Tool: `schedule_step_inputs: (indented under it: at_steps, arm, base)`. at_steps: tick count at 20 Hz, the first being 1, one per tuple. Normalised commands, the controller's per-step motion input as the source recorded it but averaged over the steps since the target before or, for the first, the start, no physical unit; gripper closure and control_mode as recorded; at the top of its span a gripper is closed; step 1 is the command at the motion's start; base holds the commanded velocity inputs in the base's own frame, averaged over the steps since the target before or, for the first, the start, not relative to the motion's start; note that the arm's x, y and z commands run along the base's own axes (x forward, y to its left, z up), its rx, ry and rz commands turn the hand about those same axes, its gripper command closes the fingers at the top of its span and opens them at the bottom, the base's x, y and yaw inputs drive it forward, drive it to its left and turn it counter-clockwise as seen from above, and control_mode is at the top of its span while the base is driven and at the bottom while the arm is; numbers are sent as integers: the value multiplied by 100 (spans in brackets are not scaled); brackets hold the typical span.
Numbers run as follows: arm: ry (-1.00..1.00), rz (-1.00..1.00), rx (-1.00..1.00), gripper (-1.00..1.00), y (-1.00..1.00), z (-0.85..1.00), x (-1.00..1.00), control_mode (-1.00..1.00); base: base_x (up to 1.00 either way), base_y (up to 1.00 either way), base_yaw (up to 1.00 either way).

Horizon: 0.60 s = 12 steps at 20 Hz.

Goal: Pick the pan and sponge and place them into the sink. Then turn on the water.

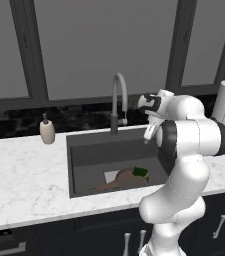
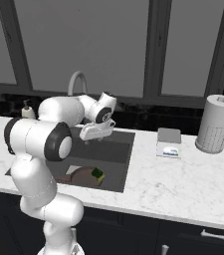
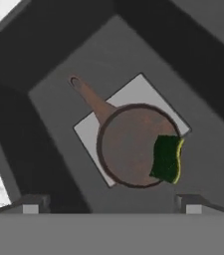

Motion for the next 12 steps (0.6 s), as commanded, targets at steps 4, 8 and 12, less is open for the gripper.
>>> schedule_step_inputs:
  at_steps: [4,8,12]
  arm:
    - [14,-32,-3,-100,-16,12,5,-100]
    - [1,-1,1,-100,0,0,2,-100]
    - [-6,-38,10,-100,0,2,1,-100]
  base:
    - [0,0,0]
    - [0,0,0]
    - [0,0,0]
